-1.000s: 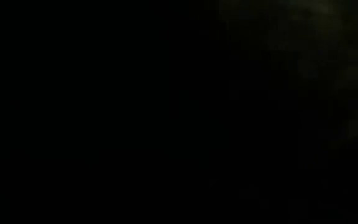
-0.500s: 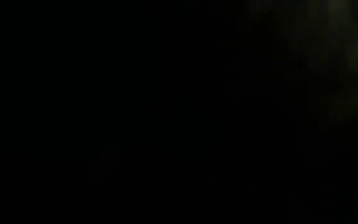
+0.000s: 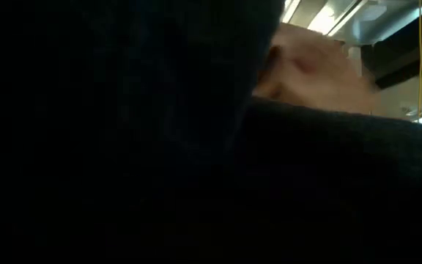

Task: Sort clothes
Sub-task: Put the pink polo shirt into the white laundry bin

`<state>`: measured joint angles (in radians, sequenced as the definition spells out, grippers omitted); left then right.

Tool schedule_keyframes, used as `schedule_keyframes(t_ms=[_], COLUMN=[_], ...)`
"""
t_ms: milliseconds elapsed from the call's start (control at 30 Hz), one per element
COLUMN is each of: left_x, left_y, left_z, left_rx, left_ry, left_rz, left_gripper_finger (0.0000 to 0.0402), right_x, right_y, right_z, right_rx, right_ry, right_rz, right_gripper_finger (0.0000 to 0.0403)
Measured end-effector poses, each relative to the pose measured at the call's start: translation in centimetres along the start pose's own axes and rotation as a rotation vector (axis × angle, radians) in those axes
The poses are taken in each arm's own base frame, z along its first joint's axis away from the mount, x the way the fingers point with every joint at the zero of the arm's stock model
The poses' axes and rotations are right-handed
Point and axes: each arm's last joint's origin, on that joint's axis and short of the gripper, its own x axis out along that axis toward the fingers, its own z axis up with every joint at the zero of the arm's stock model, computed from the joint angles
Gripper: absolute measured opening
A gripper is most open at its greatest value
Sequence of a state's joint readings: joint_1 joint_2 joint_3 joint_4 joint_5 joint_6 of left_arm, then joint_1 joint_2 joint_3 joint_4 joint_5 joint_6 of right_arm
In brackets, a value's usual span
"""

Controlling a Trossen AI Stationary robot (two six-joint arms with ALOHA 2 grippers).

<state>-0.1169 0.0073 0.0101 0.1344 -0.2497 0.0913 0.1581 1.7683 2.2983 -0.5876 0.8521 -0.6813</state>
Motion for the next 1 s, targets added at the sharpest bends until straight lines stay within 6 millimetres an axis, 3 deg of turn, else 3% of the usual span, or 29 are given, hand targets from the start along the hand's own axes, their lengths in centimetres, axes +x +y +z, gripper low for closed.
schedule_keyframes(t_ms=[200, 333, 767, 1000], left_x=[0.0, 0.0, 0.0, 0.0], left_y=[0.0, 0.0, 0.0, -0.1], left_z=[-0.2, -0.2, -0.6, -0.6], left_rx=[0.003, 0.006, -0.125, -0.217], left_ry=[0.016, 0.023, 0.06, 0.065], left_rz=[0.0, -0.002, -0.001, 0.002], left_gripper_finger=[0.0198, 0.0198, 0.0198, 0.0198], right_x=[-0.4, -1.0, 1.3, 1.6], right_y=[-7.5, -10.6, -15.5, -16.8], right_z=[0.5, 0.6, -2.1, -3.0], right_rx=[0.11, 0.126, -0.043, -0.094], right_ry=[-0.115, -0.195, -0.185, -0.205], right_rz=[-0.274, -0.405, -0.601, -0.59], right_gripper_finger=[0.0025, 0.003, 0.0032, 0.0032])
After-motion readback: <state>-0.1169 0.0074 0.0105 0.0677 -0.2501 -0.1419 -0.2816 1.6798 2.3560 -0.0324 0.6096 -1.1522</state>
